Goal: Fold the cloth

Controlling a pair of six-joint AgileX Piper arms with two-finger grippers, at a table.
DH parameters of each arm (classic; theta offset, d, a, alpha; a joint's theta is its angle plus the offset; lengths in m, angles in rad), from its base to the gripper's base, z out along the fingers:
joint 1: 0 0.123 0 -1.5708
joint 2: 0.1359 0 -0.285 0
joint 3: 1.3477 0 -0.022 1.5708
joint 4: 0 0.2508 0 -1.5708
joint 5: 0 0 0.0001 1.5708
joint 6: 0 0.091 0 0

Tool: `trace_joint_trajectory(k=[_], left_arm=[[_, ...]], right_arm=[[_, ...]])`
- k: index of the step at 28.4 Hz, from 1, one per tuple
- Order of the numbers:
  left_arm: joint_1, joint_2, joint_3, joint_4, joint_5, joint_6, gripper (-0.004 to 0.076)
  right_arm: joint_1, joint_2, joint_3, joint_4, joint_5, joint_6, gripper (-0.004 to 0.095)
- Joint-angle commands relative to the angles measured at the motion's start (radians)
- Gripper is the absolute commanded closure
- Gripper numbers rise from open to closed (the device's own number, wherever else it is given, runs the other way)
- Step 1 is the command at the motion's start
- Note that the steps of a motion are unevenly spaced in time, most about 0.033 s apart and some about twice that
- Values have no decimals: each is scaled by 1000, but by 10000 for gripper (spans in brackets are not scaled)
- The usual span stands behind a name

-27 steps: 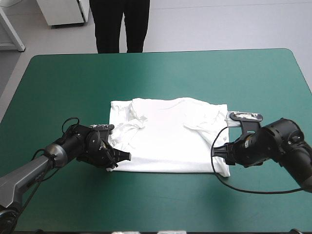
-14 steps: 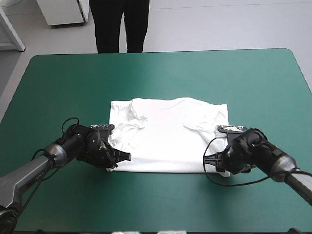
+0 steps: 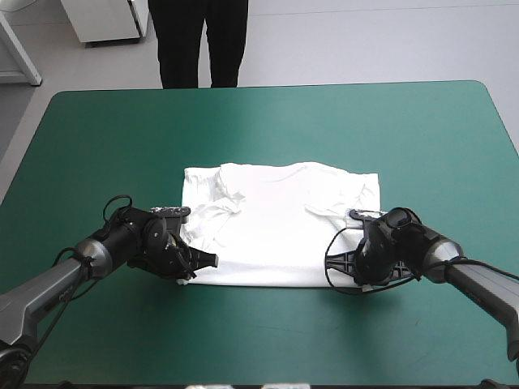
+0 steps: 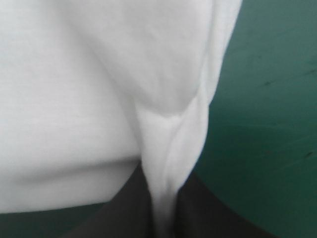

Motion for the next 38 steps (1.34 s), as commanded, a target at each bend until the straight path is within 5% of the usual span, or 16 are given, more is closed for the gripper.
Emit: trace_joint_trajectory(k=[1, 20, 38], left_arm=[[-2, 34, 38, 58, 37, 3, 734], [-2, 33, -439, 81, 235, 135, 734], [-2, 193, -735, 228, 102, 131, 734]], right_arm=[[2, 18, 27, 2, 23, -14, 925], [2, -220, -263, -158, 178, -23, 925], [-229, -22, -520, -128, 67, -178, 925]])
